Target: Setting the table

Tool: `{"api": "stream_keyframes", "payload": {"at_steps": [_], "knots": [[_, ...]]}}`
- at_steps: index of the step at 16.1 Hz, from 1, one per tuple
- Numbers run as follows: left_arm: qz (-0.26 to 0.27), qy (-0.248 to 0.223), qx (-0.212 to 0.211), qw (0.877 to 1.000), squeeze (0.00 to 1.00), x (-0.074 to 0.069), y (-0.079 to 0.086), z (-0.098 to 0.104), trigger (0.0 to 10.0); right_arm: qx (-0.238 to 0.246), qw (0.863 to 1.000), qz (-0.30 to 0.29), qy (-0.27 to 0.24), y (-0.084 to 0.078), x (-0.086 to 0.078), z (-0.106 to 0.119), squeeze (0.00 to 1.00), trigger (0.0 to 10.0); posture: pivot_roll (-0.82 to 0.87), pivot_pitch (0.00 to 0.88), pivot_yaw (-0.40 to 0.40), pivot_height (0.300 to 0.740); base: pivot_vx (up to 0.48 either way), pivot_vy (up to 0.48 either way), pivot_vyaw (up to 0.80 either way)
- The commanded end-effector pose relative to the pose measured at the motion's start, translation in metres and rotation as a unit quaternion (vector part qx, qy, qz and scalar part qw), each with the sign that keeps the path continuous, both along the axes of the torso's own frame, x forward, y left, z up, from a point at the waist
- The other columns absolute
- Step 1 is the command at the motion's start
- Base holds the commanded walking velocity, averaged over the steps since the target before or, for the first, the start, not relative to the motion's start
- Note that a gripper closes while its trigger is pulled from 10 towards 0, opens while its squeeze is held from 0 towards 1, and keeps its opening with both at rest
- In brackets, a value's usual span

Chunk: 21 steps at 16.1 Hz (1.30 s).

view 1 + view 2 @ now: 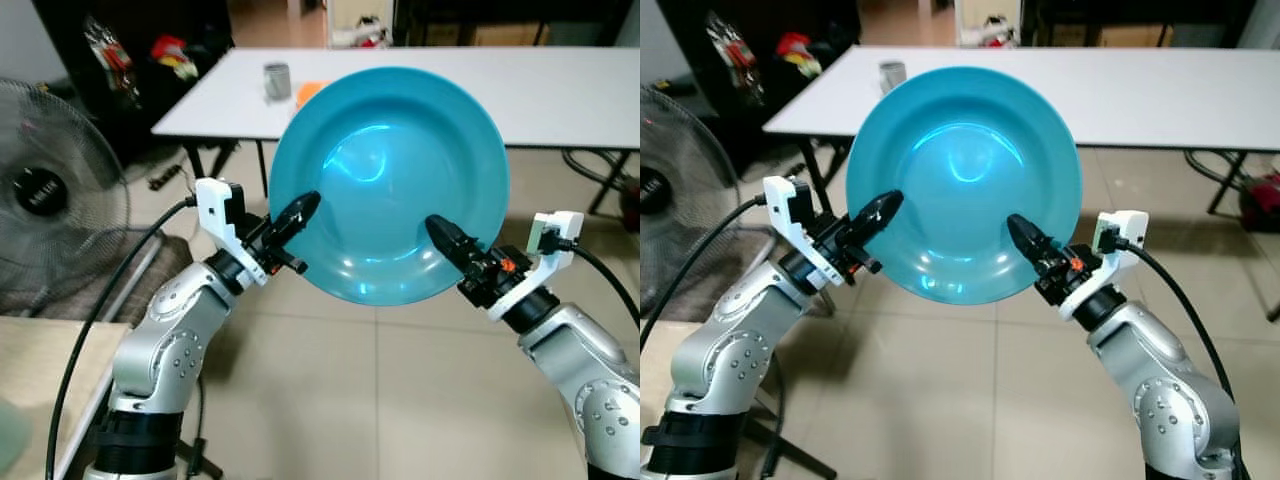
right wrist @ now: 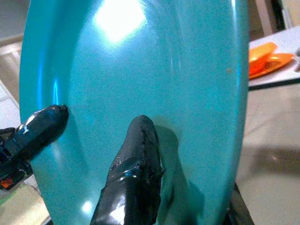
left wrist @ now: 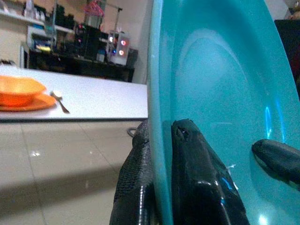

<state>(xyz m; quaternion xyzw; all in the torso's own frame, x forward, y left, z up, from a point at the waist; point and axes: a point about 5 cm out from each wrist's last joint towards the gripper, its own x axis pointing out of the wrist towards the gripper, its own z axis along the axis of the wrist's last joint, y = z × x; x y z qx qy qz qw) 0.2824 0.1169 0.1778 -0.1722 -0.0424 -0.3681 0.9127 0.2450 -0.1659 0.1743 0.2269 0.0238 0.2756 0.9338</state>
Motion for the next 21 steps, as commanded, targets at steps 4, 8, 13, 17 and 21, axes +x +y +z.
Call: {"api": "stream_keyframes", "payload": {"at_steps": [4,8,13,17,21], "knots": [[-0.028,0.005,0.076,0.997,0.00,-0.0007,-0.0215,-0.0085,10.0,-0.016,0.999,0.033,-0.024,0.0238,-0.0005,0.0108,0.00,10.0,-0.02,0.000,0.055,0.740,0.328,0.000,-0.80],[-0.027,0.002,0.076,0.997,0.00,0.0008,-0.0226,-0.0077,10.0,-0.014,0.999,0.032,-0.026,0.0244,0.0002,0.0111,0.00,10.0,-0.02,0.000,0.056,0.740,0.337,0.000,-0.80],[-0.023,0.000,0.077,0.997,0.00,0.0019,-0.0225,-0.0077,10.0,-0.015,0.999,0.031,-0.028,0.0256,-0.0005,0.0112,0.00,10.0,-0.02,0.000,0.056,0.740,0.371,0.000,-0.25],[-0.025,-0.001,0.076,0.997,0.00,0.0012,-0.0236,-0.0081,10.0,-0.018,0.999,0.030,-0.028,0.0252,-0.0007,0.0106,0.00,10.0,-0.02,0.000,0.054,0.740,0.378,0.000,0.00],[-0.024,-0.001,0.077,0.997,0.00,0.0015,-0.0236,-0.0085,10.0,-0.020,0.999,0.029,-0.028,0.0242,0.0003,0.0109,0.00,10.0,-0.02,0.000,0.054,0.740,0.378,0.000,0.00]]}}
